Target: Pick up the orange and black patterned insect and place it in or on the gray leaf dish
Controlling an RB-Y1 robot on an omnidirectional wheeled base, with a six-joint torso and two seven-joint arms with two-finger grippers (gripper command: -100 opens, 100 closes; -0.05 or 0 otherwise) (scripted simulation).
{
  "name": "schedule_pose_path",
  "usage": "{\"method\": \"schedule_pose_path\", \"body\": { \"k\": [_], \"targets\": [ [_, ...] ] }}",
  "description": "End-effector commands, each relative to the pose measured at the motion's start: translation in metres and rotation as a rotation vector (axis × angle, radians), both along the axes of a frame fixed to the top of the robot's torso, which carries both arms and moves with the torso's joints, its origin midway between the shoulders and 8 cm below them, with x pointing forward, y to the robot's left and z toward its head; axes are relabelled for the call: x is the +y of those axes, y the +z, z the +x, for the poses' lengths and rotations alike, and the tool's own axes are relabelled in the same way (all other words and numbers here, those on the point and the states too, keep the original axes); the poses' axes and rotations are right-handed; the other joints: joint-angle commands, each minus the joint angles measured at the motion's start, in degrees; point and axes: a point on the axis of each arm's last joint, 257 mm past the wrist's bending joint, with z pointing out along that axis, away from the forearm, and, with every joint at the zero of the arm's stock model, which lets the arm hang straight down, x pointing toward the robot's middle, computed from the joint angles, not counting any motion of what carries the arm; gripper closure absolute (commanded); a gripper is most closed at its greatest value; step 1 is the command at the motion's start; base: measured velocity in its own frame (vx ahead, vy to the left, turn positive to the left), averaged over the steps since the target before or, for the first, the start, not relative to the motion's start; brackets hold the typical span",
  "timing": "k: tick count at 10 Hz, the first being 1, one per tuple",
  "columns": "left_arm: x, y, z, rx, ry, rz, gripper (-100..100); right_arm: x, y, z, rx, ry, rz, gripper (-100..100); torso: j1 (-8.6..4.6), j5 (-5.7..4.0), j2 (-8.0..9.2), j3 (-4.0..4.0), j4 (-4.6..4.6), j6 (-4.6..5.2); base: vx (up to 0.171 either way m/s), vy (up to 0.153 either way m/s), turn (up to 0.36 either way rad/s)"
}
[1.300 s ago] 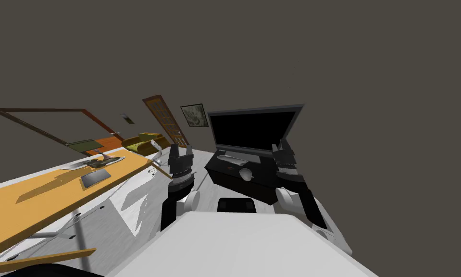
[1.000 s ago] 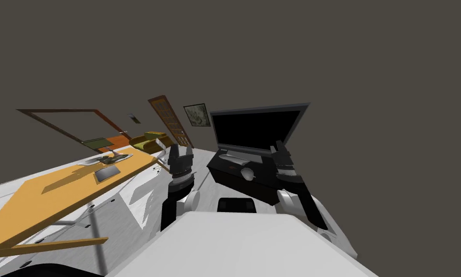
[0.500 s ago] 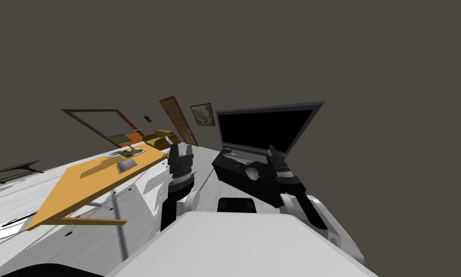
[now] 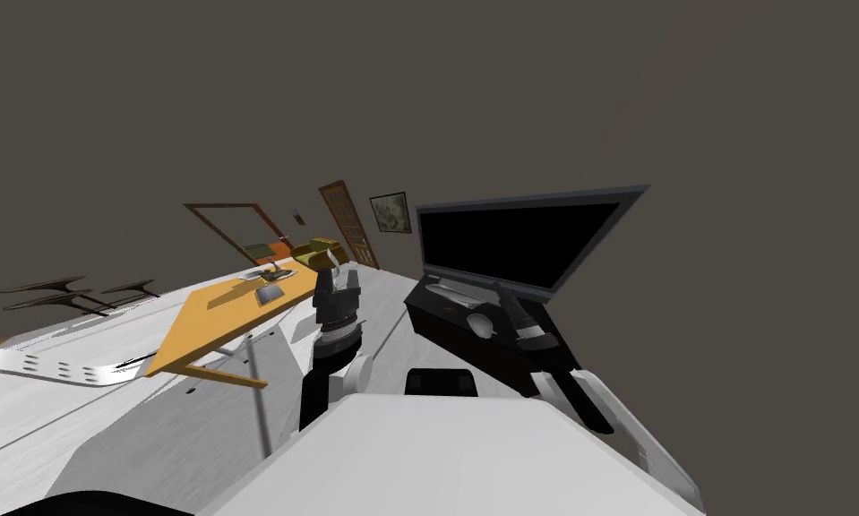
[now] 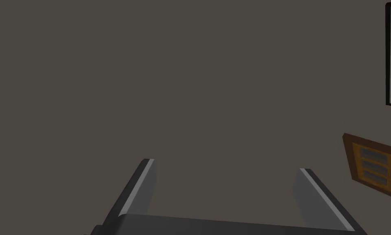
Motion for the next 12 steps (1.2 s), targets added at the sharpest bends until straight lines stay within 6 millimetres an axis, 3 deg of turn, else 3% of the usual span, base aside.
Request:
{"method": "schedule_pose_path", "body": {
  "k": [1, 2, 3, 4, 5, 6, 7, 8, 9, 10, 11, 12],
  "targets": [
    [0.000, 0.000, 0.000, 0.000, 0.000, 0.000, 0, 0.005, -0.010, 0.002, 0.024, 0.004, -0.051, -100, 0.00, 0.00, 0.00, 0.00, 0.00, 0.00, -0.010, 0.058, 0.096],
    [0.000, 0.000, 0.000, 0.000, 0.000, 0.000, 0, 0.004, -0.029, 0.001, 0.069, 0.011, -0.093, -100, -0.05, 0.00, 0.00, 0.00, 0.00, 0.04, -0.007, 0.059, 0.143],
    [0.000, 0.000, 0.000, 0.000, 0.000, 0.000, 0, 0.005, -0.030, 0.001, 0.069, 0.011, -0.114, -100, -0.05, -0.01, -0.01, 0.00, 0.00, 0.01, -0.007, 0.052, 0.106],
    [0.000, 0.000, 0.000, 0.000, 0.000, 0.000, 0, 0.003, -0.051, -0.001, 0.116, 0.018, -0.161, -100, -0.08, -0.01, -0.01, -0.01, 0.00, 0.03, -0.003, 0.064, 0.200],
    [0.000, 0.000, 0.000, 0.000, 0.000, 0.000, 0, 0.004, -0.052, -0.001, 0.116, 0.018, -0.178, -100, -0.05, -0.01, -0.02, -0.01, 0.00, 0.01, -0.001, 0.046, 0.079],
    [0.000, 0.000, 0.000, 0.000, 0.000, 0.000, 0, 0.001, -0.074, -0.004, 0.164, 0.026, -0.227, -100, -0.10, -0.02, -0.03, -0.01, 0.00, 0.04, 0.005, 0.064, 0.219],
    [0.000, 0.000, 0.000, 0.000, 0.000, 0.000, 0, 0.002, -0.075, -0.004, 0.164, 0.027, -0.242, -100, -0.07, -0.01, -0.05, -0.02, -0.01, 0.01, 0.014, 0.049, 0.085],
    [0.000, 0.000, 0.000, 0.000, 0.000, 0.000, 0, -0.002, -0.097, -0.008, 0.213, 0.036, -0.291, -100, -0.10, -0.02, -0.07, -0.04, -0.01, 0.05, 0.016, 0.065, 0.211],
    [0.000, 0.000, 0.000, 0.000, 0.000, 0.000, 0, -0.001, -0.098, -0.008, 0.213, 0.036, -0.308, -100, -0.05, -0.01, -0.09, -0.05, -0.02, 0.01, 0.011, 0.046, 0.102],
    [0.000, 0.000, 0.000, 0.000, 0.000, 0.000, 0, -0.006, -0.121, -0.013, 0.263, 0.046, -0.360, -100, -0.11, -0.01, -0.07, -0.04, -0.01, 0.05, 0.020, 0.051, 0.194],
    [0.000, 0.000, 0.000, 0.000, 0.000, 0.000, 0, -0.006, -0.122, -0.013, 0.263, 0.047, -0.374, -100, -0.10, -0.02, -0.09, -0.05, -0.02, 0.02, 0.019, 0.038, 0.098],
    [0.000, 0.000, 0.000, 0.000, 0.000, 0.000, 0, -0.011, -0.146, -0.020, 0.313, 0.057, -0.427, -100, -0.15, -0.02, -0.09, -0.05, -0.02, 0.05, 0.018, 0.050, 0.233]
  ]
}}
